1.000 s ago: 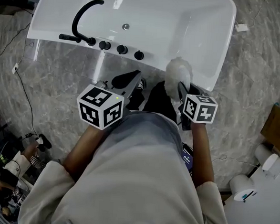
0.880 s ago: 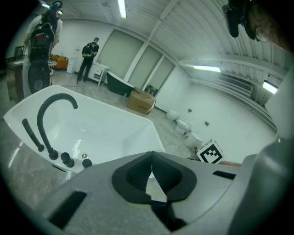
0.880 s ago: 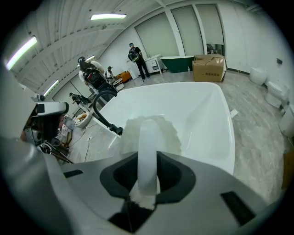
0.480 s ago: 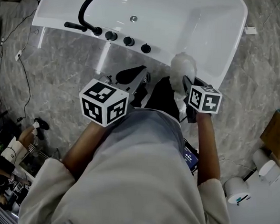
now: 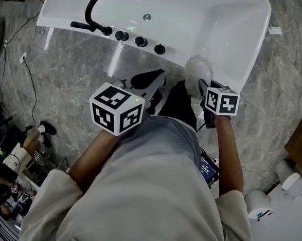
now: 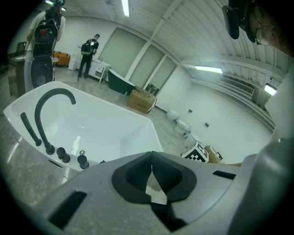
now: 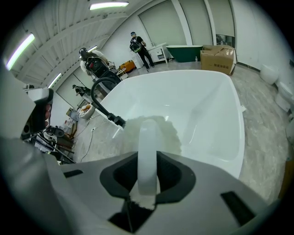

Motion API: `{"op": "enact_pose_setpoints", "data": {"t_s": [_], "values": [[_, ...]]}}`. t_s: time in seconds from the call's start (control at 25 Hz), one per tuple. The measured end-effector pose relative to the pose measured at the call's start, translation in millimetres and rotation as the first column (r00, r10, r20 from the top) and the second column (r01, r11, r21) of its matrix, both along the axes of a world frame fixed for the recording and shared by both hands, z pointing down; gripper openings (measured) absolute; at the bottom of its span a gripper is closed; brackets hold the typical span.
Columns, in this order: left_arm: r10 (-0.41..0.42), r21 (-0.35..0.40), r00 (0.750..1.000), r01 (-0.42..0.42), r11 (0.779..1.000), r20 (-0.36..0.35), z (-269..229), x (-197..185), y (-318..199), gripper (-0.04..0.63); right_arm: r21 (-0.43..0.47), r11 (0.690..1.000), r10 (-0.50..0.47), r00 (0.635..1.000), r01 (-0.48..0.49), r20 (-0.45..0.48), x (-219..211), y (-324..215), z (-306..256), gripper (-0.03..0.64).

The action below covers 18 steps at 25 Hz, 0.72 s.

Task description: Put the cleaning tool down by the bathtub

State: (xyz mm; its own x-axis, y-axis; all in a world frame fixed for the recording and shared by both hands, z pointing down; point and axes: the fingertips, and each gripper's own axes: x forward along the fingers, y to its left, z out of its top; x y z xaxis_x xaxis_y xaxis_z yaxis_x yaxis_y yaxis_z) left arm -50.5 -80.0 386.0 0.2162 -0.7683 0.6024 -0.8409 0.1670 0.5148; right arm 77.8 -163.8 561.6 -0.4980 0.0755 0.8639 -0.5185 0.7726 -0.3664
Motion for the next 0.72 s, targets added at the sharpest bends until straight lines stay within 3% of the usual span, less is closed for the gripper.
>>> {"op": "enact_pose_setpoints", "data": {"t_s": [0.72], "values": [[0.003,-0.058,1.000,-0.003,0.998,-0.001,16.4,3.8,4.1,0.008,0.043,0.987,-0.152,0.986,0.156,-0.070,-4.7,-9.1,40.1,0.078]]}}
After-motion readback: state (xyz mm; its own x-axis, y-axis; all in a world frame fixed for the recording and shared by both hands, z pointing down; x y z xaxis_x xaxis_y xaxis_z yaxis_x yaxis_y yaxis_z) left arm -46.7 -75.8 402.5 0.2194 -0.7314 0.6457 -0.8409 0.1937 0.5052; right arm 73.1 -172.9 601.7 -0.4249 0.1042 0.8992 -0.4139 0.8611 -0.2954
